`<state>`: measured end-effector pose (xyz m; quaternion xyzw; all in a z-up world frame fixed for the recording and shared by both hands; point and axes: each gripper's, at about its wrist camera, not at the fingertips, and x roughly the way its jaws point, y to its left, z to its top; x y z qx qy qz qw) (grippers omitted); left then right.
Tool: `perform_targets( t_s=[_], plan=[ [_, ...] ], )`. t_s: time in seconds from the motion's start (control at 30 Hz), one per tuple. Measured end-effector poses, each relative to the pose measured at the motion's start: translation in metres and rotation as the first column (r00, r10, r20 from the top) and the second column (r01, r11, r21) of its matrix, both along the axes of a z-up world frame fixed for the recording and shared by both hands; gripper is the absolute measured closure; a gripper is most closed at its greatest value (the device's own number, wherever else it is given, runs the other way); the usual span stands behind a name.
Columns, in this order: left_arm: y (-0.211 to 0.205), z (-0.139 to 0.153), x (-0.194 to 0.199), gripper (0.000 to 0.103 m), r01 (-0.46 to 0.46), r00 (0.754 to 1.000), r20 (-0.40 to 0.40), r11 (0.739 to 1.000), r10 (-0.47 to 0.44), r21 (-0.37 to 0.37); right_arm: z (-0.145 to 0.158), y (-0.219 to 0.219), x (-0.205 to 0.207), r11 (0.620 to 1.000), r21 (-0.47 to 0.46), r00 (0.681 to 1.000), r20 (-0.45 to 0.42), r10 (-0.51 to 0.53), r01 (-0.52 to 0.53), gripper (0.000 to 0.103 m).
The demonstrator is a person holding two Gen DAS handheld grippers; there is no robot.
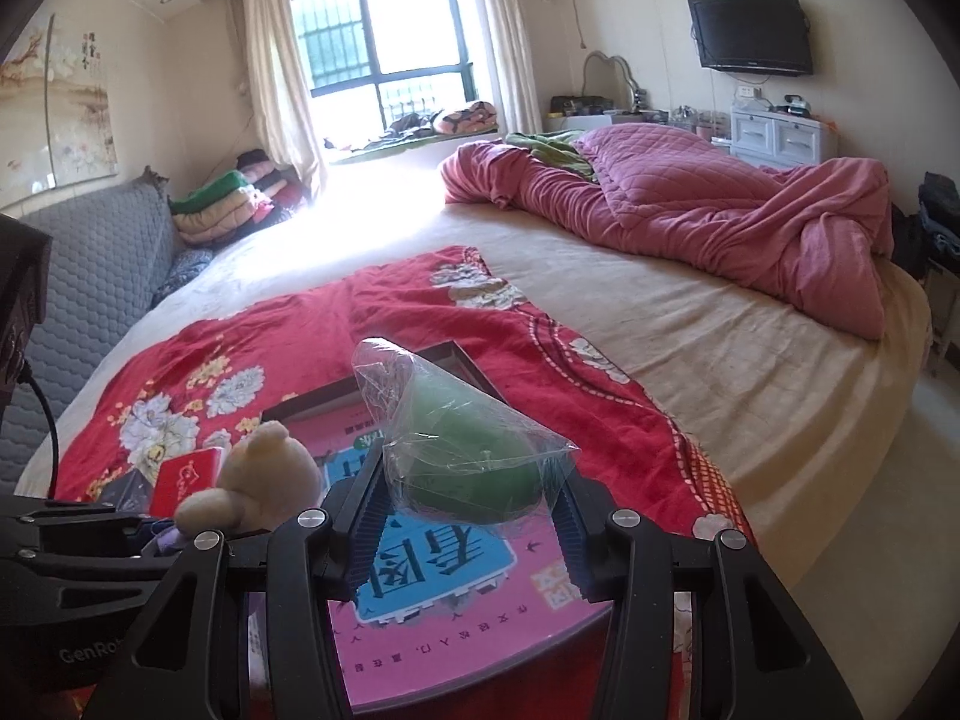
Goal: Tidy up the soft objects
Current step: 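Lift the bear with the left tool while the right tool carries the soap toward the pink tray, then open the right tool to drop the soap in the tray while the left tool releases the bear there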
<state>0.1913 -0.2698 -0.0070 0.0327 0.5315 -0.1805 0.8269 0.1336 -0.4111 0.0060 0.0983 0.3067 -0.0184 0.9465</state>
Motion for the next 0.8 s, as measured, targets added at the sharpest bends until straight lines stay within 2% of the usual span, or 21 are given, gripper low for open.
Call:
perform_targets(
  t_s=[0.17,0.27,0.6,0.8],
  plan=[
    [-0.015,-0.022,0.007,0.074,0.036,0.998,-0.060,0.996,-0.031,0.078,-0.022,-0.011,0.008,0.999,0.048,0.997,-0.082,-0.010,0.014,0.052],
    [-0.020,-0.029,0.009,0.074,0.048,0.996,-0.078,0.994,-0.041,0.095,-0.032,-0.015,0.011,0.998,0.069,0.994,-0.113,-0.005,0.013,0.052],
    [-0.032,-0.050,0.020,0.074,0.085,0.990,-0.126,0.982,-0.064,0.170,-0.063,-0.018,0.028,1.000,0.019,0.975,-0.221,-0.005,0.009,0.052],
    [-0.037,-0.057,0.020,0.074,0.091,0.989,-0.132,0.979,-0.068,0.183,-0.073,-0.022,0.032,1.000,0.021,0.968,-0.252,-0.002,0.008,0.050]
  ],
)
